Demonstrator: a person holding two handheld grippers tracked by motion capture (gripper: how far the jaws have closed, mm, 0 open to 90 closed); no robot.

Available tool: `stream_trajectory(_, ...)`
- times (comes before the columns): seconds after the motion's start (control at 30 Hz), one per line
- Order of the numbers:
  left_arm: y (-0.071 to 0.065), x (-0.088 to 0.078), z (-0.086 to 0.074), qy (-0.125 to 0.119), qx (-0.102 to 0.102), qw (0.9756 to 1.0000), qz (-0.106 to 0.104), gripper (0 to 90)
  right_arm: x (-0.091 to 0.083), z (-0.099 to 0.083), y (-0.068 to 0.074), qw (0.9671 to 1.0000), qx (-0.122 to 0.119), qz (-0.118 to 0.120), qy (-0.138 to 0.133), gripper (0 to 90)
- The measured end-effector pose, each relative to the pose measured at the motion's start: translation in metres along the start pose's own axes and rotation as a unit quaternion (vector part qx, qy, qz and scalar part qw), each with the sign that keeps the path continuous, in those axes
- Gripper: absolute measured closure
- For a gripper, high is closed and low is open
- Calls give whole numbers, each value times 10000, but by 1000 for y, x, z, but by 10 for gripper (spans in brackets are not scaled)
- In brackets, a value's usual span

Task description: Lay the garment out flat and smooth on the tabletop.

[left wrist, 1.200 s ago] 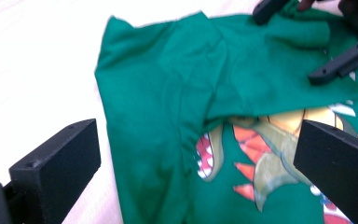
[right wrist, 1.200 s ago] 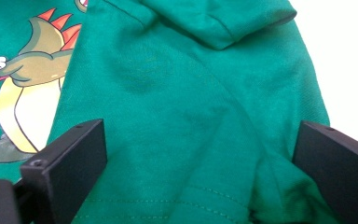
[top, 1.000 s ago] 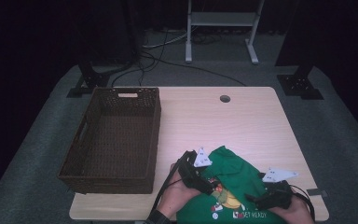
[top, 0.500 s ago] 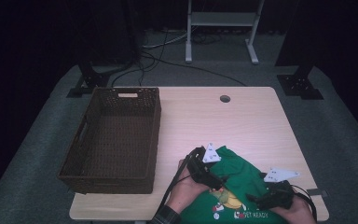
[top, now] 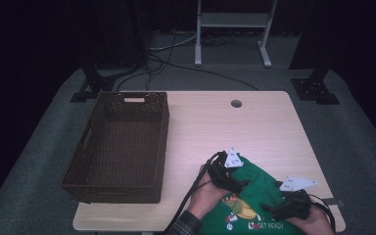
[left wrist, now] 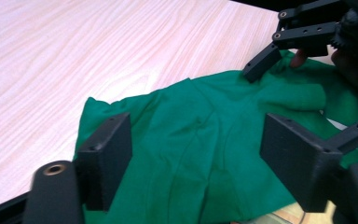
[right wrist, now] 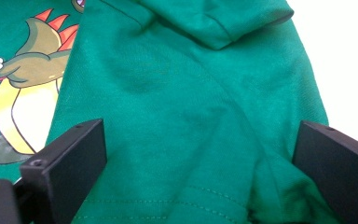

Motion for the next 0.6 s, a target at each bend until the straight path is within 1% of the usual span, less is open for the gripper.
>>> stream_trajectory(0.03,0,2,0,32,6,10000,-7,314,0,0,0,10000,1,-1,-1,23)
stream_trajectory(0.17,0,12,0,79,59,9999,-37,372,0,0,0,10000,-1,-1,-1,23)
stream_trajectory(0.23,0,17,1,105,51,9999,-53,418,0,0,0,10000,1,2,0,23)
stream_trajectory(0.33,-3,24,2,154,94,9998,-117,463,0,0,0,10000,0,1,0,23)
stream_trajectory(0.37,-5,26,3,174,109,9997,-141,472,0,0,0,10000,-6,-2,-3,23)
stream_trajectory(0.43,-6,30,3,234,158,9995,-118,479,0,0,0,10000,-6,-3,-3,23)
stream_trajectory(0.53,-7,37,3,322,167,9993,-106,478,0,0,0,10000,-6,-4,-4,23)
stream_trajectory(0.6,-7,41,2,391,184,9990,-101,497,0,0,0,10000,-7,-4,-4,23)
Point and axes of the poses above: each handheld gripper's, and its own axes: x roughly forward along the jaws, z roughly out of its top, y roughly to its left, the point moved 10 cm from there along x, roughly forward along the jaws, and after that the axes turned 13 degrees about y, right-handed, at the moved point
